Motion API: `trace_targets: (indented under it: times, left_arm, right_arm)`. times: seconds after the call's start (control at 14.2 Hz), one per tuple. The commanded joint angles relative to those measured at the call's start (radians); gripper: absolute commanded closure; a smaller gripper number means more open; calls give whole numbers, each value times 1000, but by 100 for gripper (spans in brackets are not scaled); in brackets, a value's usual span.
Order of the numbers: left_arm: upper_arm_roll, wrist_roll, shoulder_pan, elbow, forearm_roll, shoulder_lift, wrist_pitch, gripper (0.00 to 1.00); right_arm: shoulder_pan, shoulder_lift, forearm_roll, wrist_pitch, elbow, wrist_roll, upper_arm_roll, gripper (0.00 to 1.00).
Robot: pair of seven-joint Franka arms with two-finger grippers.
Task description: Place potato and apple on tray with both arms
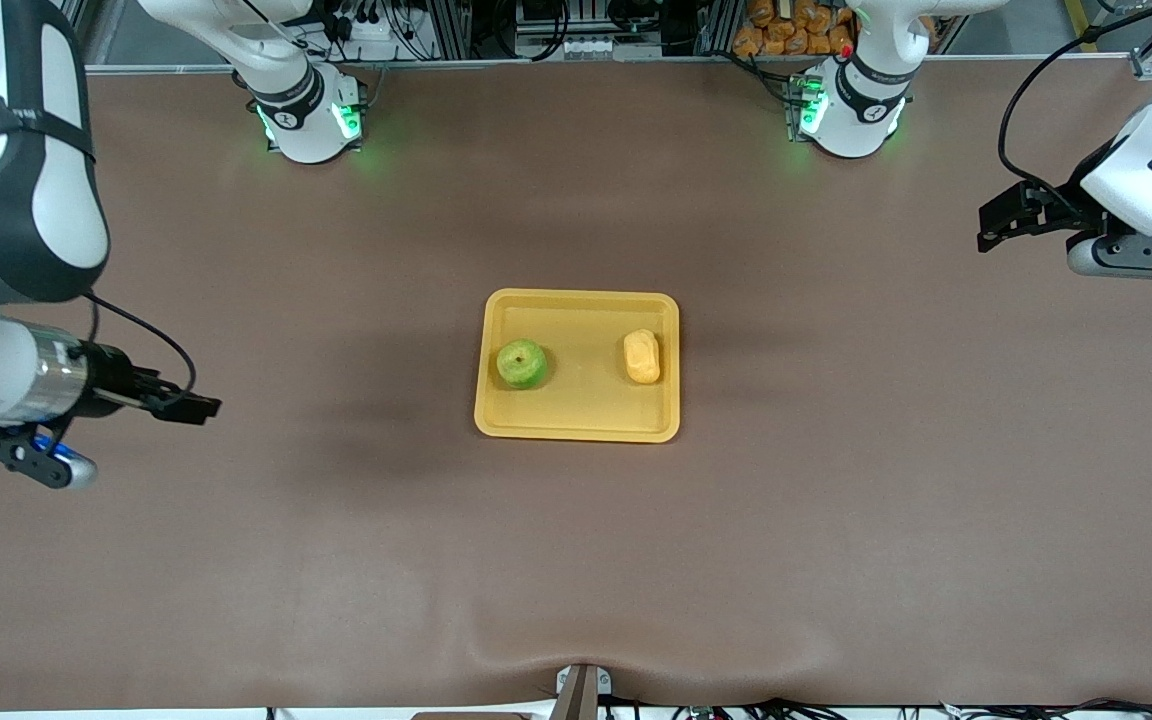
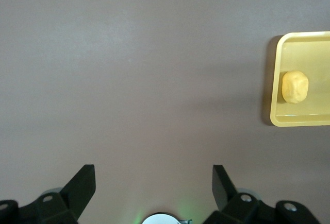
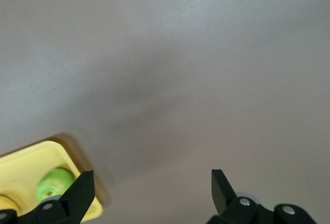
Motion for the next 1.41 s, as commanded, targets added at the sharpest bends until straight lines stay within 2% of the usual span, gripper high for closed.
trace_targets:
  times: [0.0,0.21,0.42,0.63,0.85,1.34]
  left_arm:
    - [-8,-10,3,12,28,0,-6,0]
    - [-8,-8,4,12,28,1,-4,0]
    - [-2,10,7,17,27,1,-3,0]
    - [-1,12,6,26,27,4,-1,0]
    - [3,12,10,37,27,18,0,0]
    - [1,12,10,37,24,17,0,0]
  right_arm:
    - [-32,-88,-33,-38,-19,-106,19,0]
    - [-72,-156,-33,-87,-19,-291,19,0]
    - [-95,-200,-33,-120,-18,-307,17,0]
    - [-95,-290,-36,-203,-18,-305,17,0]
    - [-109,-331,-33,-272,-19,-305,17,0]
    - [-75,-429,-64,-193,-159,-309,32,0]
